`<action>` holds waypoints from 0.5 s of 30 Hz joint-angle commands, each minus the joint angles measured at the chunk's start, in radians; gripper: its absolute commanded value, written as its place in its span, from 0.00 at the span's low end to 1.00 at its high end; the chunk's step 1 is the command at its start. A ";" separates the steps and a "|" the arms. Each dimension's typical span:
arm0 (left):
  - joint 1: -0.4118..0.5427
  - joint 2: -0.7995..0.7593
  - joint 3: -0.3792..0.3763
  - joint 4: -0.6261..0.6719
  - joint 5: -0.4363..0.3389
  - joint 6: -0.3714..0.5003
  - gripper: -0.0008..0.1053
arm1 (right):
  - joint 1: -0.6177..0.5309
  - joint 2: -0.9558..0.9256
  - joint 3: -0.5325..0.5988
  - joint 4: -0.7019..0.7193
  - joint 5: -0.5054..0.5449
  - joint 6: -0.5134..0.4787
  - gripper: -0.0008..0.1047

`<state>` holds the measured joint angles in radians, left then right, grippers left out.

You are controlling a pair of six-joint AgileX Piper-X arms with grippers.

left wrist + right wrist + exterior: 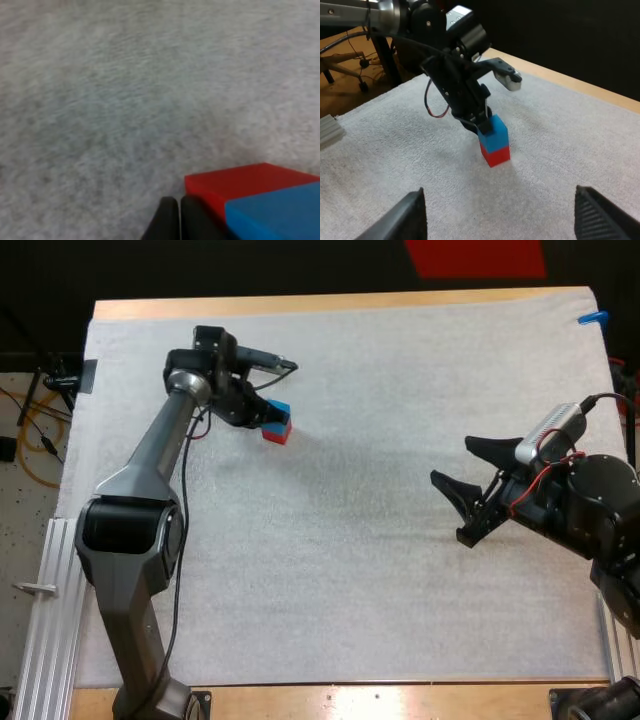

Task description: Stack red cube on blue cube

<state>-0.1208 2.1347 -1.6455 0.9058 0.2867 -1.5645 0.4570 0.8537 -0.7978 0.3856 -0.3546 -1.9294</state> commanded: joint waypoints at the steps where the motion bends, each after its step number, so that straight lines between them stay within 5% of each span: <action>1: -0.015 -0.006 -0.009 0.011 0.002 -0.010 0.01 | 0.001 -0.001 -0.013 -0.001 0.000 0.002 0.58; 15: -0.140 -0.006 0.034 0.020 0.031 -0.010 0.01 | 0.001 -0.001 -0.013 -0.001 0.000 0.002 0.58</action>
<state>-0.2555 2.1347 -1.6117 0.9201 0.3118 -1.5645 0.4570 0.8537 -0.7978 0.3856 -0.3546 -1.9294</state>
